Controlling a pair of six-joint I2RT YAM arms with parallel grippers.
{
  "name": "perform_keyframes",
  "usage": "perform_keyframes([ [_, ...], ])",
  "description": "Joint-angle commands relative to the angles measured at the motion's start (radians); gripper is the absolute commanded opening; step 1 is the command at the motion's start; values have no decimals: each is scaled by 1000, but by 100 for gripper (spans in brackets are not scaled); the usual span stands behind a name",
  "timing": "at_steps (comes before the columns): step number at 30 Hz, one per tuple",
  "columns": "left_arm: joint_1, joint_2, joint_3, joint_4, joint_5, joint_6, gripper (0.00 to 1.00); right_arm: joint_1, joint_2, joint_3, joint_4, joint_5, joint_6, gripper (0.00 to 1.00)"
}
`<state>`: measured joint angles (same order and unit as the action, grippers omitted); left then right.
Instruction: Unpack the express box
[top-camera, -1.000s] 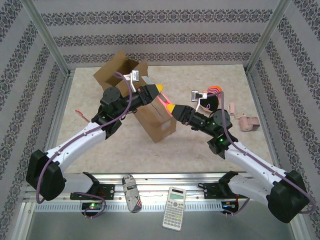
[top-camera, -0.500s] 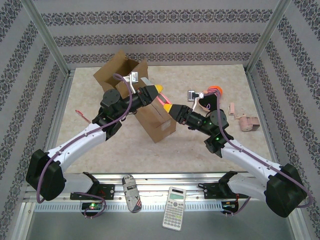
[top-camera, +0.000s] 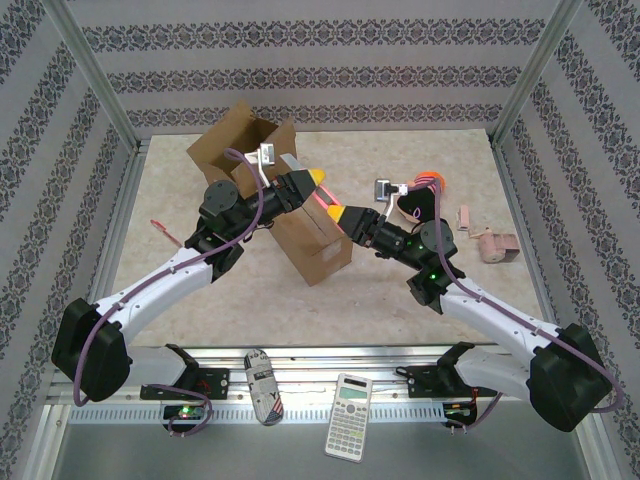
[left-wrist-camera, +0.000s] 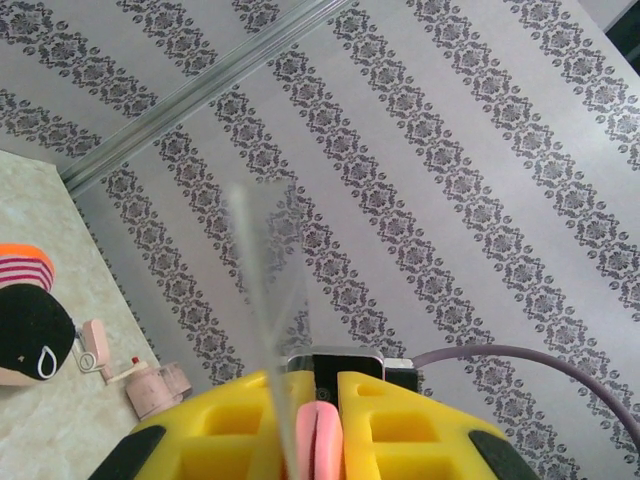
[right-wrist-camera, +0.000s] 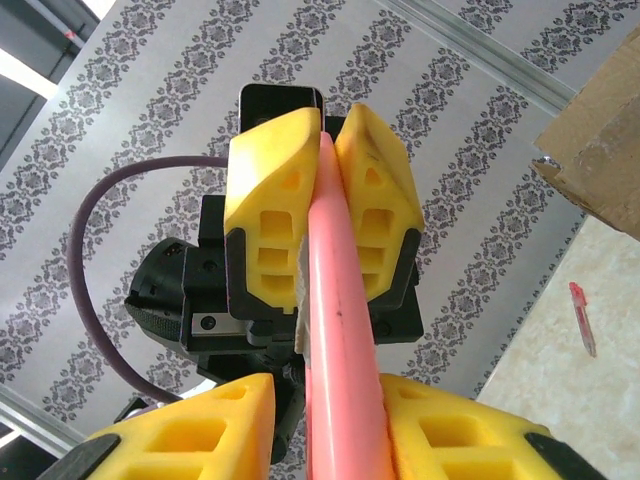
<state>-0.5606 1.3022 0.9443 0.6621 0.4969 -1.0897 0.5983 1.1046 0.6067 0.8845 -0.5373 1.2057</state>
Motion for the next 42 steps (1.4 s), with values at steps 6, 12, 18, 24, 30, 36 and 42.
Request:
perform_keyframes([
  [6, 2, -13, -21, 36, 1, 4, 0, 16, -5, 21, 113, 17, 8, 25],
  [12, 1, -13, -25, 40, 3, 4, 0, 17, 0, 22, 111, 23, 8, 10],
  [18, 2, -32, -25, 3, 1, 36, 16, 16, -4, 20, 82, 40, 1, 0],
  [24, 5, -114, 8, -192, -33, 152, 100, 17, -22, 33, 0, 43, -44, 0],
  [30, 20, -228, 90, -572, -135, 283, 100, 16, -44, 89, -215, 45, -155, 0],
  [36, 24, -289, 216, -1066, -368, 363, 99, 20, -66, 204, -547, 82, -337, 0],
  [42, 41, -282, 239, -1305, -505, 311, 83, 29, -30, 397, -934, 138, -536, 0],
])
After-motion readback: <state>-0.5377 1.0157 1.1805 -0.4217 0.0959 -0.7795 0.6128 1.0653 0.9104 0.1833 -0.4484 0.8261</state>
